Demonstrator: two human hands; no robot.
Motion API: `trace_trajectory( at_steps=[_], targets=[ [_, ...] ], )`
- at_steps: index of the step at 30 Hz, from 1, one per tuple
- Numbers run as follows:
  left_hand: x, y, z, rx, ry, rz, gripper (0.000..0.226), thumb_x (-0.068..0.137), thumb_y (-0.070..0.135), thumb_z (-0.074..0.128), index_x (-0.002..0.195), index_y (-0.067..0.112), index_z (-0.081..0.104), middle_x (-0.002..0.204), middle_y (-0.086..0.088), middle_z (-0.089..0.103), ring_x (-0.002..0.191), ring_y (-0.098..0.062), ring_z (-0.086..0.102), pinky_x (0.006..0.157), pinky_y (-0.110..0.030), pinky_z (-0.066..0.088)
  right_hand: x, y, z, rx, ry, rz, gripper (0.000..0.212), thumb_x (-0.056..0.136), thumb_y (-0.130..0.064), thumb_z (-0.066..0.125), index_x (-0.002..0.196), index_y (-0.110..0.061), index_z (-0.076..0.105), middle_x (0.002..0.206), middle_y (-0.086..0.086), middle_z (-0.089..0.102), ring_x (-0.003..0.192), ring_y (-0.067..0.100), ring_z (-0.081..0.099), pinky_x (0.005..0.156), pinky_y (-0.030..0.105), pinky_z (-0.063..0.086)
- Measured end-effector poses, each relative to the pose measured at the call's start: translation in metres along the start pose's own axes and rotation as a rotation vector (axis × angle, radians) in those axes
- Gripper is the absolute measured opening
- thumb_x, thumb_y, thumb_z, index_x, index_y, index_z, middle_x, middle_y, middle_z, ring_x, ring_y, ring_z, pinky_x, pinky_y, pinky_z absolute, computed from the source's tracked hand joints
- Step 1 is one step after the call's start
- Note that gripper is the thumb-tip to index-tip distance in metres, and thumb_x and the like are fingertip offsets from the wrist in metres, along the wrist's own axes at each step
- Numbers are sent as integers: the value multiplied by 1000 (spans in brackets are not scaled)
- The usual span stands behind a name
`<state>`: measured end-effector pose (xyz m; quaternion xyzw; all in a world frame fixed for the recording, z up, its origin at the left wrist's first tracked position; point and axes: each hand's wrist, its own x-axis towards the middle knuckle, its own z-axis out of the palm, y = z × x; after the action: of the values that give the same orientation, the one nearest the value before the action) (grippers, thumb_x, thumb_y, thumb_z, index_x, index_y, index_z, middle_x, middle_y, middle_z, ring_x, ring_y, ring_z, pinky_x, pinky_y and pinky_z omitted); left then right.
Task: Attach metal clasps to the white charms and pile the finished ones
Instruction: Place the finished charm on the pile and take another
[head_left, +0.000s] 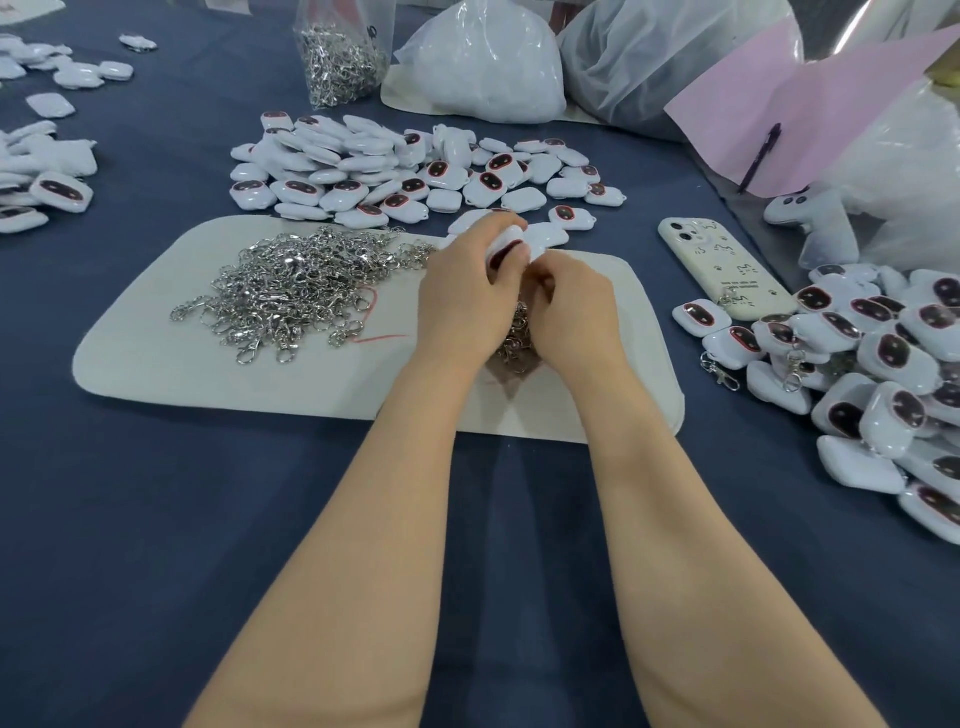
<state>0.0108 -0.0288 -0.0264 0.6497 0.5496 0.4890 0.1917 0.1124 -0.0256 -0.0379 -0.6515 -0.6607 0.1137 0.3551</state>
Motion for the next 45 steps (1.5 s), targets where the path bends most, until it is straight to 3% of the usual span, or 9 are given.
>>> trace_trajectory(
  at_steps=[3, 7, 14, 21, 29, 36, 38, 41, 45],
  targets=[
    [3, 0, 0, -186, 84, -143, 16, 93, 19, 53, 107, 17, 61, 87, 4, 61, 77, -16, 59, 72, -22, 45, -1, -3, 1, 210, 39, 61, 12, 93, -11, 51, 97, -13, 62, 86, -4, 60, 83, 12, 53, 68, 14, 33],
    [8, -1, -4, -837, 92, -675, 14, 97, 17, 51, 92, 5, 57, 66, -4, 56, 39, -3, 54, 43, -17, 47, -1, -8, 2, 361, 80, 29, 10, 91, -14, 58, 100, -16, 62, 85, -14, 57, 77, -2, 51, 70, 2, 36],
    [7, -1, -12, -1381, 34, -969, 14, 93, 9, 56, 83, 2, 50, 70, -6, 51, 42, -6, 54, 42, -13, 49, 0, -12, 2, 504, 129, 45, 8, 93, -14, 56, 92, -21, 60, 81, -17, 59, 78, -3, 55, 74, 7, 42],
    [7, 2, -12, -1339, 8, -988, 12, 93, 12, 57, 86, 5, 52, 60, -4, 54, 38, -5, 51, 38, -13, 46, -1, -12, 3, 472, 180, 45, 6, 94, -16, 55, 91, -17, 60, 77, -19, 57, 71, -12, 52, 67, 2, 37],
    [5, 4, -7, -357, 142, -146, 10, 91, 17, 55, 95, 24, 59, 80, 9, 58, 69, -11, 54, 70, -26, 48, -2, -12, -2, 182, 138, -98, 12, 93, -8, 48, 87, -7, 58, 84, 2, 60, 77, 17, 49, 65, 23, 33],
    [-2, 4, 4, -43, 53, 46, 22, 91, 22, 56, 113, 24, 63, 99, 1, 67, 76, -12, 52, 69, -23, 40, 0, -5, -3, 77, 43, -7, 12, 94, -12, 45, 86, -11, 53, 77, -1, 53, 73, 20, 47, 58, 24, 25],
    [0, 7, 3, -184, 78, -20, 19, 92, 19, 56, 109, 21, 63, 92, 2, 64, 71, -10, 52, 70, -24, 44, 0, -6, -2, 211, 81, 32, 12, 95, -12, 48, 93, -10, 60, 81, -5, 56, 77, 13, 50, 62, 17, 31],
    [5, 7, -3, -691, 136, -388, 8, 96, 16, 52, 101, 15, 59, 80, -1, 57, 58, -10, 55, 57, -24, 51, 0, -9, 0, 418, 118, 59, 10, 93, -13, 55, 99, -14, 63, 82, -15, 57, 74, -3, 52, 69, 3, 37],
    [8, 5, -9, -1082, 64, -747, 10, 97, 18, 52, 92, 9, 54, 70, -2, 49, 48, -6, 51, 46, -16, 47, 1, -11, 3, 492, 129, 48, 8, 92, -15, 57, 90, -22, 59, 79, -18, 58, 77, -3, 54, 73, 7, 41]
  ],
)
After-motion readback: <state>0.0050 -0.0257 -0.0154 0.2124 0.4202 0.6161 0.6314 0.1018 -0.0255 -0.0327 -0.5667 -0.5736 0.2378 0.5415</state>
